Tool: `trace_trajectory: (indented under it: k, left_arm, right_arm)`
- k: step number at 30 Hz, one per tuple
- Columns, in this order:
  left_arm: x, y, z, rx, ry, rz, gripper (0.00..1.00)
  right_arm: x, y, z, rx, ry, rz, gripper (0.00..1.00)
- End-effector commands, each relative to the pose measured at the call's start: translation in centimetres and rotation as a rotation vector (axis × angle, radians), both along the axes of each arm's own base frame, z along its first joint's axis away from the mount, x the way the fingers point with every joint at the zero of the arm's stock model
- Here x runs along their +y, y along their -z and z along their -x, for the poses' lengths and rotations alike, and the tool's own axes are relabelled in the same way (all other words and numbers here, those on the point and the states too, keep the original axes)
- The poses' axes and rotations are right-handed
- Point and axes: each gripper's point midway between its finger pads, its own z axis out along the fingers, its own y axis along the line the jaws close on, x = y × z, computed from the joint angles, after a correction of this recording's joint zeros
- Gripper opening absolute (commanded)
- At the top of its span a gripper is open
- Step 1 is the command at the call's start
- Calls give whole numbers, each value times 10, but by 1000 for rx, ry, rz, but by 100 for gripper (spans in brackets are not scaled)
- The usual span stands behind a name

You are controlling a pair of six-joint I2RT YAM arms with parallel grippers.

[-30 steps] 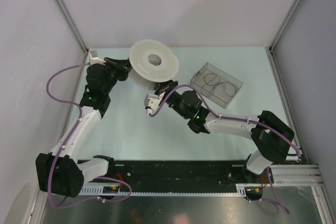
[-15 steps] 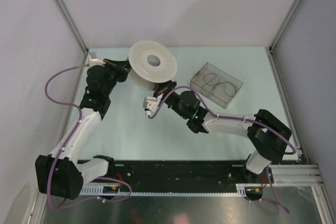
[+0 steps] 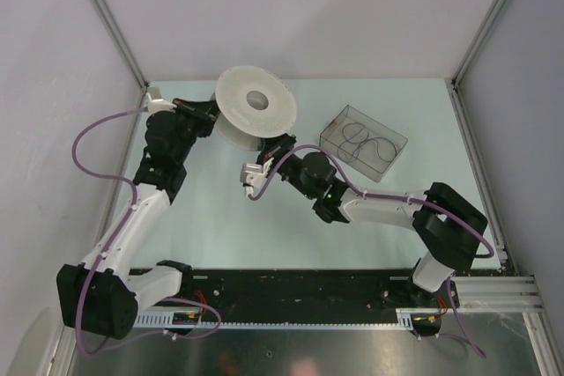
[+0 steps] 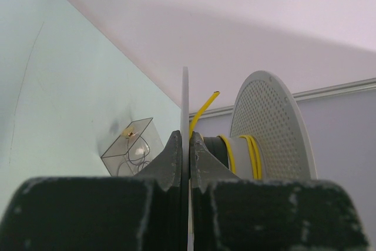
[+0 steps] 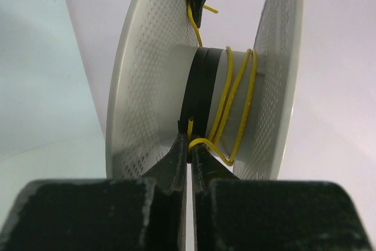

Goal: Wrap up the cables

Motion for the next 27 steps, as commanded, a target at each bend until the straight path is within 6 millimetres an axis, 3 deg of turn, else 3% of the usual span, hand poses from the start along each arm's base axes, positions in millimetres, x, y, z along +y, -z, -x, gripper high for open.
trace_trajectory:
  k: [1, 8, 17, 27]
  left_arm:
    - [-77, -18, 51, -45, 356, 66, 0]
    - [-77, 4, 27, 21, 342, 65, 0]
    - [-81, 46, -34, 86, 334, 84, 0]
    - [-91, 119, -117, 186, 322, 125, 0]
  right_arm:
    - [59, -16, 57, -116, -336, 9, 0]
    - [45, -13, 21, -112, -277, -5, 0]
    - [22, 17, -63, -129, -207, 23, 0]
    - [20, 87, -163, -99, -178, 43, 0]
